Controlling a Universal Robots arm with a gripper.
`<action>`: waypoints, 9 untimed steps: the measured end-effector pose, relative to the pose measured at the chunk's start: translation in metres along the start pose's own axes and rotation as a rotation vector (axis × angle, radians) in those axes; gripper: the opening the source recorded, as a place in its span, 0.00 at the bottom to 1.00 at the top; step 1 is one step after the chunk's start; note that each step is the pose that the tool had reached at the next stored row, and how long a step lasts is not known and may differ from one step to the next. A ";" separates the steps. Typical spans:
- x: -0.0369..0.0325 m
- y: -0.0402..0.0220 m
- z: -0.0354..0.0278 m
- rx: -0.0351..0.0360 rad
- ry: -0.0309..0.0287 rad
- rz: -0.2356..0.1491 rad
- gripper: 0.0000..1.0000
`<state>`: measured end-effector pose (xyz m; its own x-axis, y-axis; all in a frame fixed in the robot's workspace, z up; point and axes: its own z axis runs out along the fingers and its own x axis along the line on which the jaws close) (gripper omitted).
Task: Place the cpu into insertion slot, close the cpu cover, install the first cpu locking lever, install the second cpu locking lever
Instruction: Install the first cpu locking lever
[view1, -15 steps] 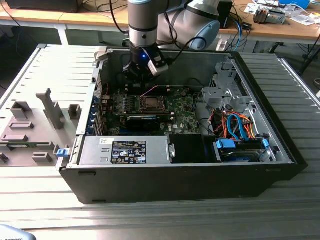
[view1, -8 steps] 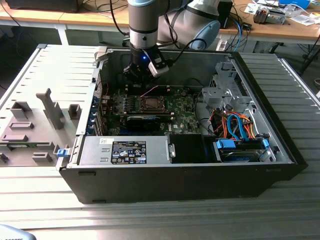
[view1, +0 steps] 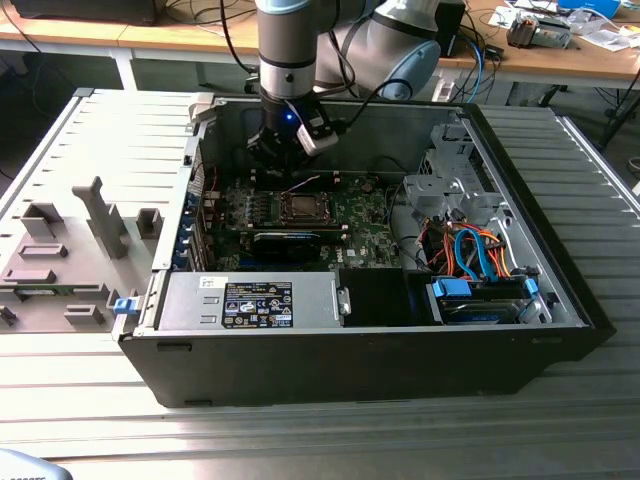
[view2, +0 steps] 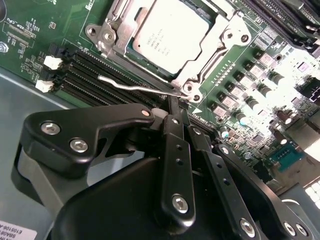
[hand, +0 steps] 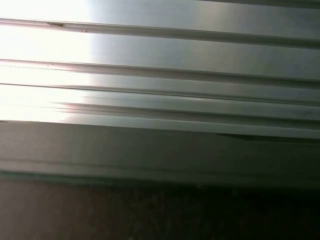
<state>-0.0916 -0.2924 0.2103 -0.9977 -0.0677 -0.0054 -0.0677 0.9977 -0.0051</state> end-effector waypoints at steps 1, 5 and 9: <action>-0.0001 0.0000 0.0002 -0.0001 -0.0001 0.000 0.11; -0.0019 -0.0001 0.0012 0.0001 0.0000 0.000 0.11; -0.0054 -0.0003 0.0023 0.0010 0.0002 0.000 0.11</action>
<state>-0.0861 -0.2924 0.2081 -0.9977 -0.0679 -0.0053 -0.0679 0.9977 -0.0061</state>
